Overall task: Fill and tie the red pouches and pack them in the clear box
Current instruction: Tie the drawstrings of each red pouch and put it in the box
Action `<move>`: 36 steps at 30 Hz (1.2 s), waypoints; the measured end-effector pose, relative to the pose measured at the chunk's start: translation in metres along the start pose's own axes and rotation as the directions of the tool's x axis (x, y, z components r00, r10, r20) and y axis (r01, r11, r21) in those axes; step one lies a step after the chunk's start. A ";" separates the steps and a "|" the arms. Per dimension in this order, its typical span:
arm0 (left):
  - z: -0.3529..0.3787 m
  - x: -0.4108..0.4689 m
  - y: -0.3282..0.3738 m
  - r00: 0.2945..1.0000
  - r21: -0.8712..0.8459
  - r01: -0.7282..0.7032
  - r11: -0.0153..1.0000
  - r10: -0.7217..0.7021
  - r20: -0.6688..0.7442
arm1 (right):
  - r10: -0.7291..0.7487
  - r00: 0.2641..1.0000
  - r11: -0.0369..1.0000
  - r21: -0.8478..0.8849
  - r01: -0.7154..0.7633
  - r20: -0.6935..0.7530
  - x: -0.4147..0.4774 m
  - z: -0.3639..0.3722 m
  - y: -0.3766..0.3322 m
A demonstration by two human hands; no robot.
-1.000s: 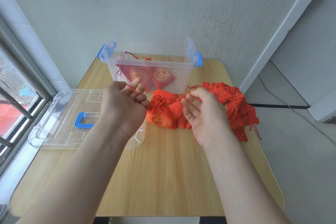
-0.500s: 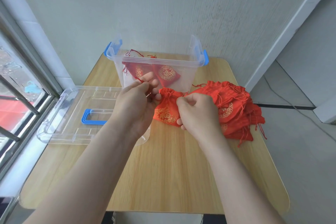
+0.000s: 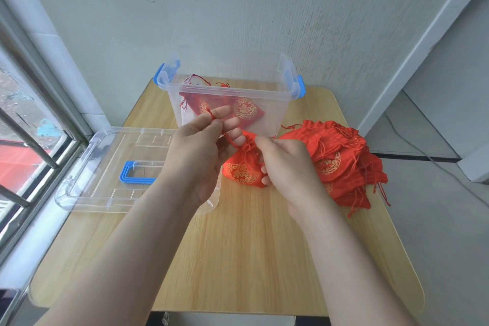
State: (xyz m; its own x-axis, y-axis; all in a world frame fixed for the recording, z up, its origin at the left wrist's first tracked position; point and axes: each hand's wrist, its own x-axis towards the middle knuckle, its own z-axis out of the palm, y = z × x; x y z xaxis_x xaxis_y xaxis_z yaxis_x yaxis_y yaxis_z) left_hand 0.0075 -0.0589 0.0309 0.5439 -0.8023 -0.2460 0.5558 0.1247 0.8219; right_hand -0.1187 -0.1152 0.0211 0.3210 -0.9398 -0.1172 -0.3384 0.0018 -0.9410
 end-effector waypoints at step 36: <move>-0.003 -0.002 0.006 0.993 0.036 -0.059 0.998 0.062 -0.101 | 0.015 0.986 0.939 0.338 -0.071 0.163 -0.003 -0.009 -0.004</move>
State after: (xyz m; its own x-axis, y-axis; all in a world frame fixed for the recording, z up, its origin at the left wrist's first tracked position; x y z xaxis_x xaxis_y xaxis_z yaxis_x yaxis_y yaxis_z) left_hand 0.0115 -0.0554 0.0348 0.6382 -0.7298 -0.2452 0.4998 0.1505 0.8530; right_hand -0.1267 -0.1156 0.0281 0.4560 -0.8712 -0.1819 -0.0414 0.1834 -0.9822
